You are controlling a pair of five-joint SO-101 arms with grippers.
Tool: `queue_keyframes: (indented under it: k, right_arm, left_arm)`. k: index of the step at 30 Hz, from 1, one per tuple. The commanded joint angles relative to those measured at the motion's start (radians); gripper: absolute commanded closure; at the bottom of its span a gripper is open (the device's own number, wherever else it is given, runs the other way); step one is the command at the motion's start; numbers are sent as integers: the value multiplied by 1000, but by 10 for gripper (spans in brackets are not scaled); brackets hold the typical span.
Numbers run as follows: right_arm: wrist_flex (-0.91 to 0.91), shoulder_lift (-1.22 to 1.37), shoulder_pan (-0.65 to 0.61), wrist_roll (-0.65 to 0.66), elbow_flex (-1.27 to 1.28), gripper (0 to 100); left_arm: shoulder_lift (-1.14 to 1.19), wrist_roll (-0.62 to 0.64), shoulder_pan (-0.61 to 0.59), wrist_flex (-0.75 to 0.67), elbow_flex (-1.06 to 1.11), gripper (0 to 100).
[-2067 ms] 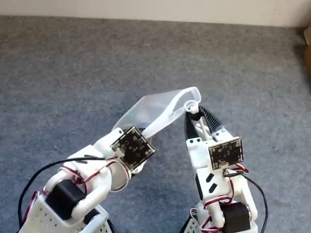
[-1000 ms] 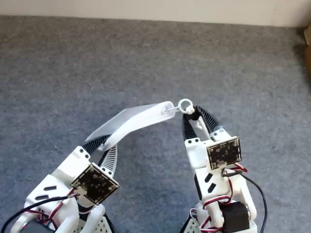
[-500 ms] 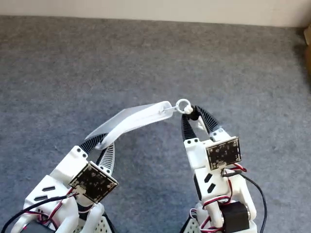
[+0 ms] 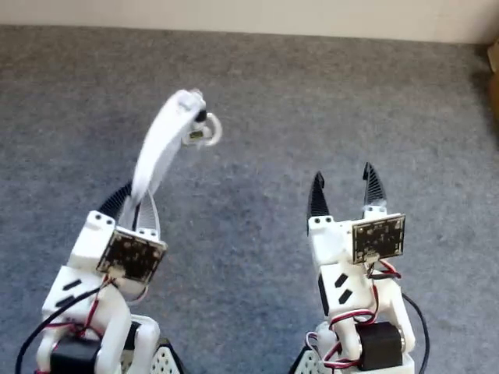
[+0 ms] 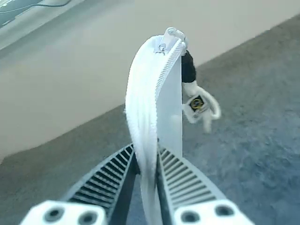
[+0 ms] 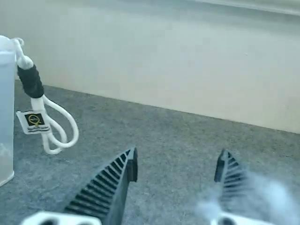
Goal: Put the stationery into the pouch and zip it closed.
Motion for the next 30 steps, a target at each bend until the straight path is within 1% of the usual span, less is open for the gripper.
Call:
queue_keyframes:
  k: [1,3,6,14,19,21,25,28,30]
  right_arm:
    - [-1,-8,13,-11,-5,754]
    - [-2,-8,13,-11,-5,754]
    - [-2,-8,13,-11,-5,754]
    - [-2,-8,13,-11,-4,754]
    - [-4,-8,13,-11,-4,754]
    - [-4,-8,13,-11,-4,754]
    - [-4,-8,13,-11,-4,754]
    - [-4,-8,13,-11,-4,754]
    - [-4,-8,13,-11,-4,754]
  left_arm:
    - [-4,9,-68,-186,73,995]
    - [-4,12,-68,-218,88,995]
    - [-4,68,-42,-221,90,995]
    - [-4,72,97,-206,110,995]
    - [-4,69,142,-189,125,995]
    - [-4,71,147,-189,119,970]
    - [-5,74,148,-189,116,878]
    - [-5,74,148,-186,101,870]
    - [-5,74,157,-152,59,870]
